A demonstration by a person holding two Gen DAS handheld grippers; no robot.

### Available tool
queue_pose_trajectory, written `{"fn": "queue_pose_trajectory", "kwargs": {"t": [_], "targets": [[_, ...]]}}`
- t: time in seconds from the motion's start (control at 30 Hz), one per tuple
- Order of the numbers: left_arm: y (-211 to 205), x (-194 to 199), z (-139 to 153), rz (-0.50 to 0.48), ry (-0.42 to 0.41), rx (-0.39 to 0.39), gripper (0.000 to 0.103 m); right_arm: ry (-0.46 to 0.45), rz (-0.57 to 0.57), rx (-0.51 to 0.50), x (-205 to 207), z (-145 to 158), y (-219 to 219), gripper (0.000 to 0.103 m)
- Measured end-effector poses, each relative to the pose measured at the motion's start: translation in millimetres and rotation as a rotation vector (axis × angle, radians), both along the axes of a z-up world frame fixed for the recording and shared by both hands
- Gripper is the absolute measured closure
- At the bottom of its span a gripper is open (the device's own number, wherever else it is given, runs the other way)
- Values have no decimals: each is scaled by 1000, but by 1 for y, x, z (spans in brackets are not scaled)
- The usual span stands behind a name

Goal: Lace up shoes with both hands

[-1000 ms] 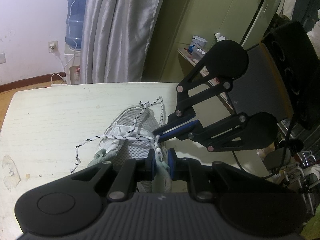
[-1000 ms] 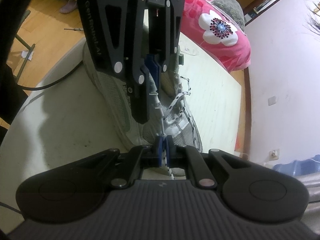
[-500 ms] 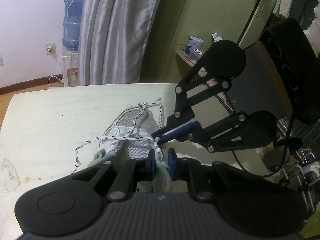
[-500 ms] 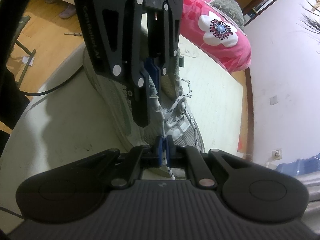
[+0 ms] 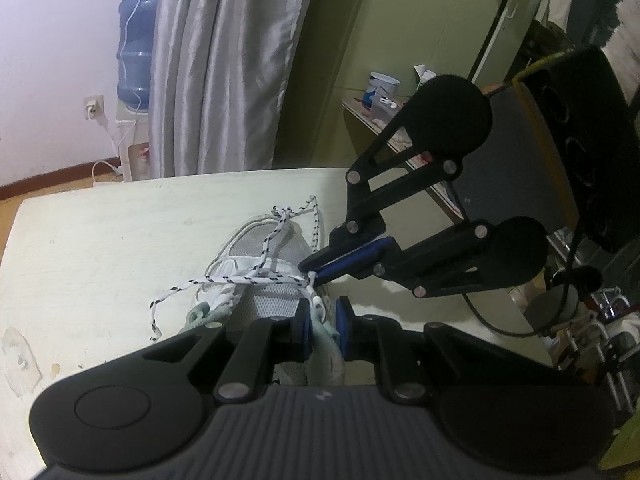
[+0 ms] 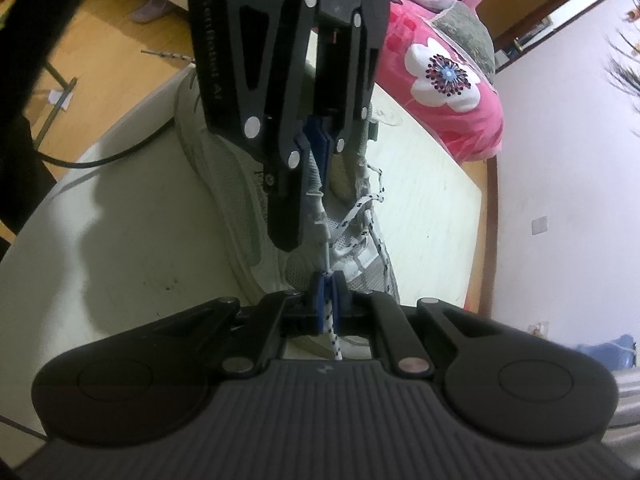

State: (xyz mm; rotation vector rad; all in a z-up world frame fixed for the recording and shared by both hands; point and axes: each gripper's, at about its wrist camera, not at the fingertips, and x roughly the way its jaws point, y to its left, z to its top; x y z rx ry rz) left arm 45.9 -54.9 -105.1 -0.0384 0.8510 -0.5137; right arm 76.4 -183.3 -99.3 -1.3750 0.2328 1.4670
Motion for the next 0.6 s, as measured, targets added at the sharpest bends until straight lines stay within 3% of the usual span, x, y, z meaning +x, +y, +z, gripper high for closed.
{"fn": "queue_pose_trajectory", "kwargs": {"t": [0.37,0.6], "targets": [[-1,0,-2,-12,-10,10,90,-15,-15,-18,0,3,1,101],[8,12,-2,-28,-9,12,90,36,-36,-49,-9,11,-2,101]]}}
